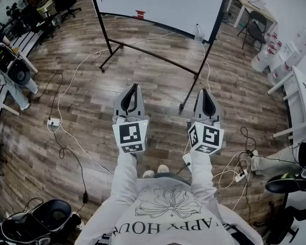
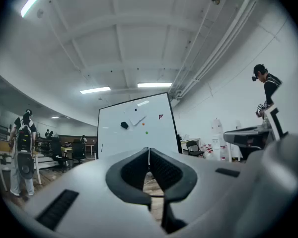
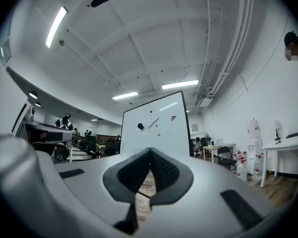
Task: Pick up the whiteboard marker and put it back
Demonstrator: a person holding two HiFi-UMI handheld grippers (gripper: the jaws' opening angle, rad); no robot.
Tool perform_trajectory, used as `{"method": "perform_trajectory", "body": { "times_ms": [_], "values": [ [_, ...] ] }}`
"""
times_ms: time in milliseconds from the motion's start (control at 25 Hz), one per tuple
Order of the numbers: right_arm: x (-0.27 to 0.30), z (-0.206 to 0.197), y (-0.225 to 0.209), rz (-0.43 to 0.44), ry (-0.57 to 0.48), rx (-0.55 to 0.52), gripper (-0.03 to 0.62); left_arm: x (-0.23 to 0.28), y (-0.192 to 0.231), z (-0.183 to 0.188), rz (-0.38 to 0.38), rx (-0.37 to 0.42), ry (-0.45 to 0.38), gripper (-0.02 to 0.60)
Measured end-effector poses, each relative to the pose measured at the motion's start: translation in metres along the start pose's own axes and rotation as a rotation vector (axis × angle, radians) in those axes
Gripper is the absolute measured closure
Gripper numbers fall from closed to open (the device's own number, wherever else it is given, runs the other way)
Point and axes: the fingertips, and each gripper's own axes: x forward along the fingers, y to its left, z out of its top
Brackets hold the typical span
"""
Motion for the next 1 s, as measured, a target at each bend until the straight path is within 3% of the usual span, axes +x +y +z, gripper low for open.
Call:
{"method": "perform_trajectory", "body": {
  "times_ms": [1000],
  "values": [
    [0.039,-0.034,-0.048,0.021,0.077,0.012,0.590,0.048,-0.018,-0.022,0.032,-0.035,0.043,0.572]
  ]
}}
